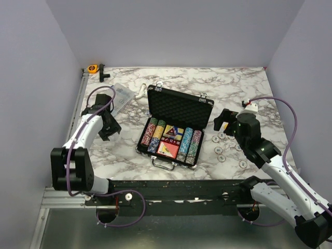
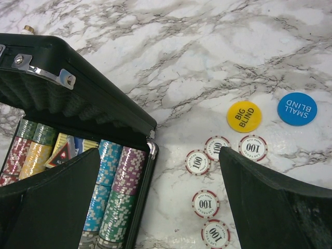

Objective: Pack up texas hold em set

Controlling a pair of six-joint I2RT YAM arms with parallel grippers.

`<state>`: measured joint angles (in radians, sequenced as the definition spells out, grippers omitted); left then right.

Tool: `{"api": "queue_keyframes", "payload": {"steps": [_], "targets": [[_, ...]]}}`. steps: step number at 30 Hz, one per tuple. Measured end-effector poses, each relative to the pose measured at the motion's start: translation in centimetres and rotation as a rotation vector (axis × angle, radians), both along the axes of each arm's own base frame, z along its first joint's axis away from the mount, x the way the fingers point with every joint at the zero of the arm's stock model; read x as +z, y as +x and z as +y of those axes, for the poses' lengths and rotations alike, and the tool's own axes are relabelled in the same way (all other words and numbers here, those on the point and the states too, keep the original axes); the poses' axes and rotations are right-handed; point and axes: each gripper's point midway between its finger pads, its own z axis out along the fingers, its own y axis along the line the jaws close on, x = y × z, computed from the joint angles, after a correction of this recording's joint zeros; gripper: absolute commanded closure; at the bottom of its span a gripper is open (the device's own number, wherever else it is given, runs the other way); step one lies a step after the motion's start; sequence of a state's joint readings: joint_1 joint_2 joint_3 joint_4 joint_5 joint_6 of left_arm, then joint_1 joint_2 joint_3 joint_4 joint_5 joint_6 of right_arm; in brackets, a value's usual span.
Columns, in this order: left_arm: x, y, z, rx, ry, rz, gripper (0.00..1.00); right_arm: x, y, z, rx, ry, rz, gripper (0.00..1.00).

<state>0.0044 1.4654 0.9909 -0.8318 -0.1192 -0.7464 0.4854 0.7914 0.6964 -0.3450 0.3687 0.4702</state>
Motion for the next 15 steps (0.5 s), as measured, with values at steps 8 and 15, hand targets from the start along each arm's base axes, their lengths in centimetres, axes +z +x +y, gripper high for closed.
{"api": "queue_keyframes", "payload": {"steps": [8, 15], "targets": [[5.9, 0.6, -7.2, -0.400, -0.011, -0.308, 0.63, -0.1, 0.0, 0.0, -0.001, -0.002, 0.004, 0.00], [8.5, -2.7, -18.0, -0.820, -0.098, -0.516, 0.62, -0.1, 0.0, 0.0, -0.001, -0.003, 0.003, 0.00]]}}
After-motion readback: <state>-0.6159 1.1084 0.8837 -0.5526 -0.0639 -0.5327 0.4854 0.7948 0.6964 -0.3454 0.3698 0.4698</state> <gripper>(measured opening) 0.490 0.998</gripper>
